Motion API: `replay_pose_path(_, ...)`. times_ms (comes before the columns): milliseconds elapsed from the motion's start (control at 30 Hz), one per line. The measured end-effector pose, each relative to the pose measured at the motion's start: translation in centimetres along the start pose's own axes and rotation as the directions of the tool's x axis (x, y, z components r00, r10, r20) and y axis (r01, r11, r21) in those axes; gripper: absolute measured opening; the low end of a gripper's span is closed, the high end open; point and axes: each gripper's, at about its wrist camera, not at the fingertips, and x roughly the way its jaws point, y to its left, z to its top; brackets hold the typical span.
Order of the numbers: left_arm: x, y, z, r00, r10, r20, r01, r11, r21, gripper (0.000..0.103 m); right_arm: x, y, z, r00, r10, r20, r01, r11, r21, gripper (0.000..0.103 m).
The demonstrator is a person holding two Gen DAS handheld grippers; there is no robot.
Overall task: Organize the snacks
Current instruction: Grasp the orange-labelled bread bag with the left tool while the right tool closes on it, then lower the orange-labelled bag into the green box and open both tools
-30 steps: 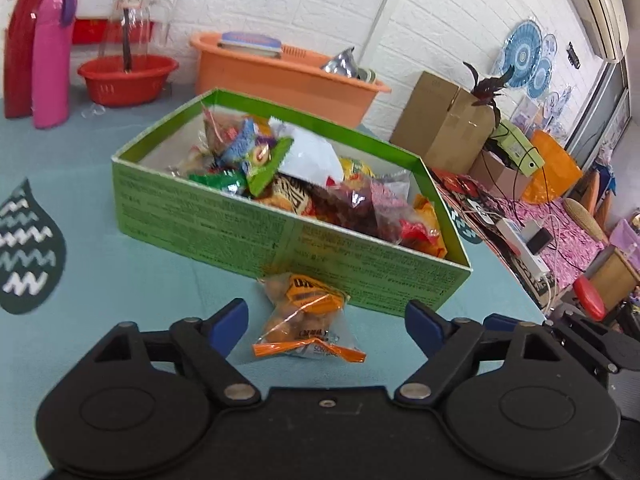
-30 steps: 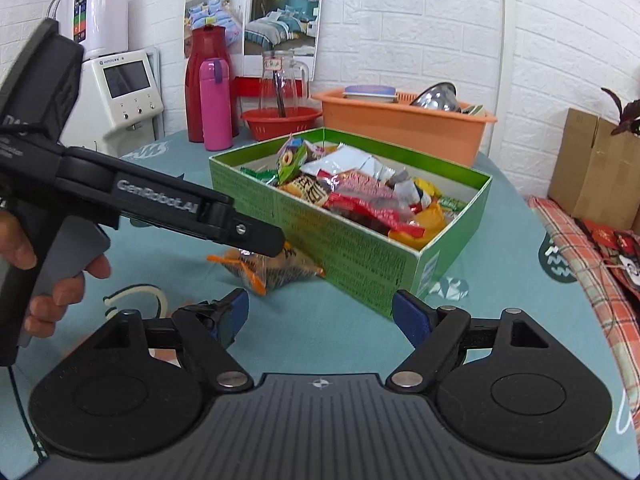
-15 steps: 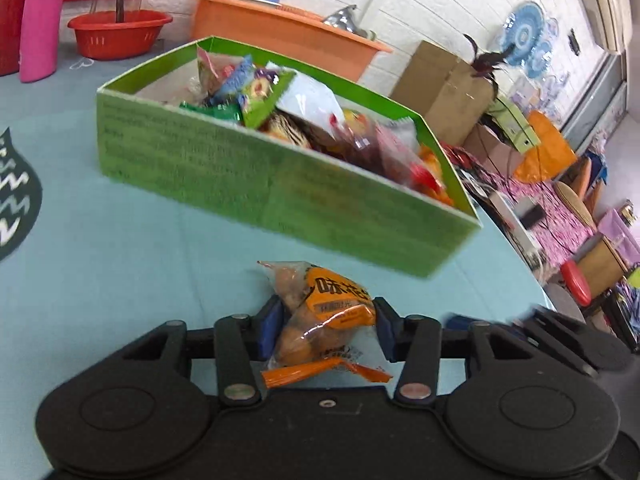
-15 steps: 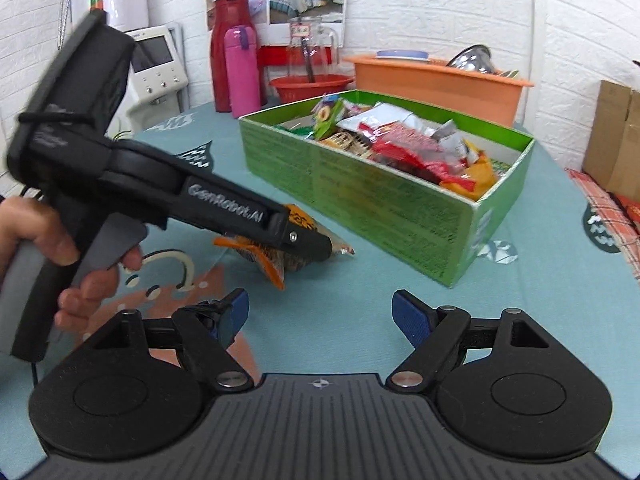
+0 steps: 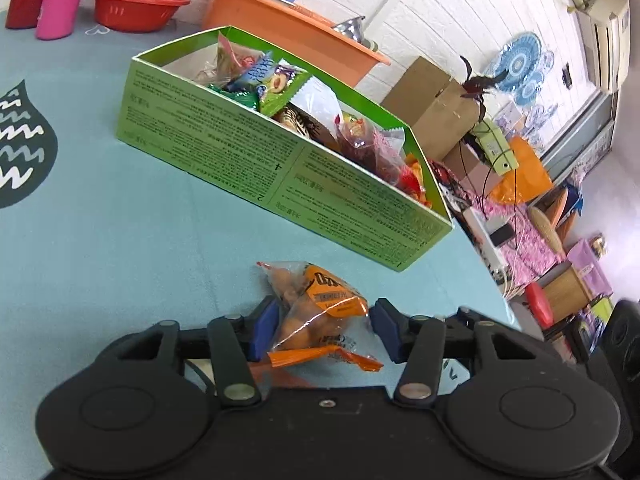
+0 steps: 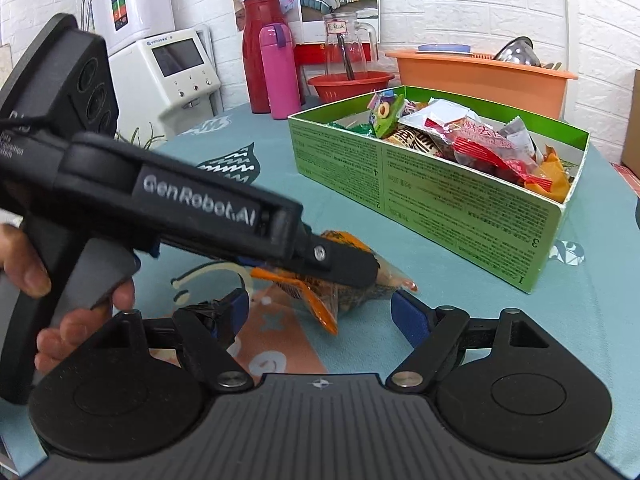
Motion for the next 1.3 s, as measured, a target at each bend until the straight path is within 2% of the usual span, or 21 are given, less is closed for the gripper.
replay_pose_path(100, 0.4, -0.2, -0.3, 1.0, 0.015, -0.001, -0.015, 1.0, 0.02, 0.088, 0.6, 0.2, 0.2, 1.0, -0.008, 0.005, 0.008, 1.0, -0.014, 0.103)
replay_pose_path(167, 0.3, -0.6, -0.4, 0.999, 0.034, 0.013, -0.034, 0.998, 0.043, 0.087, 1.1, 0.3, 0.2, 1.0, -0.02, -0.005, 0.02, 0.999, -0.025, 0.099)
replay_pose_path(200, 0.1, -0.7, -0.5, 0.999, 0.043, 0.016, -0.044, 0.998, 0.053, 0.084, 1.0, 0.4, 0.1, 1.0, -0.029, -0.001, 0.029, 0.999, -0.038, 0.08)
replay_pose_path(267, -0.4, -1.0, -0.5, 0.998, 0.047, 0.033, -0.049, 0.997, 0.064, 0.084, 0.7, 0.6, -0.1, 0.998, -0.069, 0.005, 0.07, 0.995, -0.074, 0.064)
replay_pose_path(333, -0.8, -1.4, -0.2, 0.998, 0.032, 0.05, -0.035, 0.997, 0.063, 0.086, 0.2, -0.1, 0.1, 1.0, -0.026, 0.007, 0.026, 0.999, -0.028, 0.027)
replay_pose_path(367, -1.0, -1.8, 0.0, 0.997, 0.031, 0.065, -0.036, 0.997, 0.074, 0.086, -0.2, -0.5, 0.4, 1.0, 0.006, 0.011, -0.006, 1.0, 0.008, 0.028)
replay_pose_path(400, -1.3, -2.3, 0.2, 0.996, 0.033, 0.082, -0.041, 0.995, 0.093, 0.086, -0.5, -0.6, 0.6, 1.0, 0.002, 0.026, -0.003, 1.0, 0.013, 0.028)
replay_pose_path(600, -2.5, -4.8, 2.3, 0.989, 0.0, 0.15, -0.024, 0.988, 0.155, 0.086, -2.7, -0.7, 1.9, 0.99, -0.038, 0.138, 0.046, 0.998, -0.052, 0.028)
replay_pose_path(767, -2.0, -7.2, 5.3, 0.981, -0.026, 0.193, -0.018, 0.975, 0.222, 0.086, -3.8, -2.2, 4.0, 0.971, -0.078, 0.228, 0.095, 0.993, -0.066, 0.028)
replay_pose_path(1033, 2.7, -9.0, 10.4, 0.977, -0.075, 0.197, 0.022, 0.966, 0.259, 0.087, -2.9, -6.7, 7.1, 0.941, -0.162, 0.296, 0.184, 0.982, -0.049, 0.028)
replay_pose_path(1300, 8.9, -9.3, 13.7, 0.986, -0.084, 0.145, 0.039, 0.957, 0.287, 0.09, -0.7, -11.3, 7.7, 0.931, -0.215, 0.295, 0.217, 0.976, 0.027, 0.029)
